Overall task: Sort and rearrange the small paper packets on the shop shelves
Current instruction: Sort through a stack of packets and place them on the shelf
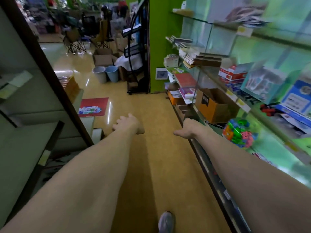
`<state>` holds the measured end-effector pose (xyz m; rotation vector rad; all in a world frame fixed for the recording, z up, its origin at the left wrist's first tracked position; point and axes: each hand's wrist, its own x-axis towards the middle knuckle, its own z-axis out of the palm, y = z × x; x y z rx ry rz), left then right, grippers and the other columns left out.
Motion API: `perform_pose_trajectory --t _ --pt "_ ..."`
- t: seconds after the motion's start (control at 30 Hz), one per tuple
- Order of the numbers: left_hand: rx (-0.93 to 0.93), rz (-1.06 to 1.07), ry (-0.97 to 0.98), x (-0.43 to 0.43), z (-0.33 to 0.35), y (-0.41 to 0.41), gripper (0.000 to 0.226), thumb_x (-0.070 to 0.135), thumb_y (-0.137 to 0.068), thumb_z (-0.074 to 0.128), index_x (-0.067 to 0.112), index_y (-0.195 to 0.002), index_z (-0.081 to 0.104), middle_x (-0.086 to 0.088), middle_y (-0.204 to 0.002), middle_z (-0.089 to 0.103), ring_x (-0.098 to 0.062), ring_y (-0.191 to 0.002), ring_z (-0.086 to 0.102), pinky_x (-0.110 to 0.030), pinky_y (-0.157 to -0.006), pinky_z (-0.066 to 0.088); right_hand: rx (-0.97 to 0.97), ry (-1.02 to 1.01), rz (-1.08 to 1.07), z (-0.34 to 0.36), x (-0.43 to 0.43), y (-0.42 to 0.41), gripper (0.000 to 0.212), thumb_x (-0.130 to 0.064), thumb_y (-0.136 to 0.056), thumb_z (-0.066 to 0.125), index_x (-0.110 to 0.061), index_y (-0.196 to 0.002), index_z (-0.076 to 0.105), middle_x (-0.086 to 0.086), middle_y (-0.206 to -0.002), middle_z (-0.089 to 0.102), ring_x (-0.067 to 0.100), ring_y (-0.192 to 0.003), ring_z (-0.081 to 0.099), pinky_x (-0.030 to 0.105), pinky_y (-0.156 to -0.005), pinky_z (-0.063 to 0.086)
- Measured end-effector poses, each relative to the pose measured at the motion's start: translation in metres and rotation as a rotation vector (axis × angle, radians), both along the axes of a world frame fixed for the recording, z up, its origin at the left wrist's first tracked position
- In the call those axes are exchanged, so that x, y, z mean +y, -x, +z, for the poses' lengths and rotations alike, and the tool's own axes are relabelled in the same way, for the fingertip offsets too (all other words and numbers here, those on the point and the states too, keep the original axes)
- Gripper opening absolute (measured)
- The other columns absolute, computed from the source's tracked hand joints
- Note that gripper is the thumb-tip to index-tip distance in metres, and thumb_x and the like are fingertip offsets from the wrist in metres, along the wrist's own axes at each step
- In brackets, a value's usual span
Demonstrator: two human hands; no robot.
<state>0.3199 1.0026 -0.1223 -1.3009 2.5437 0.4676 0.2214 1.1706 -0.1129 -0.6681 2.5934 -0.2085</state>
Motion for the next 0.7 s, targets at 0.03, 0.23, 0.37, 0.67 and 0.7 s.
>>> perform_pose_trajectory --t 0.03,0.23,0.37,0.67,0.7 --pt "0.002 0.004 0.005 -0.009 0.000 0.008 0.089 0.038 -0.087 0.063 0.016 -0.152 0.006 -0.019 -0.152 0.020 -0.037 -0.138 0.025 -0.051 -0.109 0.028 0.003 -0.004 0.009 -0.001 -0.010 0.009 0.057 -0.047 -0.091 0.056 -0.005 -0.129 0.049 0.015 -0.132 0.053 0.030 -0.116 0.055 0.042 -0.099 0.047" --pt "-0.012 0.021 0.021 -0.064 -0.001 0.068 0.085 0.034 -0.083 0.066 0.020 -0.151 0.016 -0.020 -0.149 0.024 -0.038 -0.136 0.028 -0.053 -0.109 0.031 0.016 -0.024 0.056 -0.007 -0.072 0.077 0.059 -0.047 -0.091 0.056 -0.004 -0.130 0.047 0.015 -0.135 0.049 0.030 -0.117 0.052 0.043 -0.099 0.046" --pt "-0.002 0.016 0.034 -0.099 0.008 0.112 0.086 0.035 -0.082 0.070 0.018 -0.149 0.019 -0.019 -0.147 0.028 -0.037 -0.135 0.030 -0.054 -0.109 0.031 0.014 -0.046 0.094 -0.001 -0.113 0.127 0.057 -0.047 -0.092 0.055 -0.003 -0.126 0.050 0.015 -0.134 0.049 0.031 -0.118 0.051 0.044 -0.100 0.044" --pt "-0.030 -0.013 0.104 -0.164 0.022 0.201 0.085 0.034 -0.083 0.067 0.016 -0.148 0.016 -0.018 -0.144 0.029 -0.036 -0.132 0.033 -0.052 -0.107 0.034 0.096 -0.061 0.116 0.010 -0.181 0.216 0.065 -0.050 -0.088 0.056 -0.004 -0.133 0.044 0.015 -0.139 0.043 0.032 -0.124 0.046 0.044 -0.101 0.043" --pt "-0.023 -0.022 0.113 -0.170 0.024 0.211 0.085 0.033 -0.083 0.067 0.016 -0.148 0.016 -0.018 -0.145 0.029 -0.036 -0.132 0.033 -0.052 -0.107 0.034 0.107 -0.060 0.116 0.012 -0.187 0.225 0.066 -0.050 -0.088 0.056 -0.004 -0.133 0.044 0.015 -0.139 0.043 0.032 -0.124 0.046 0.044 -0.101 0.043"
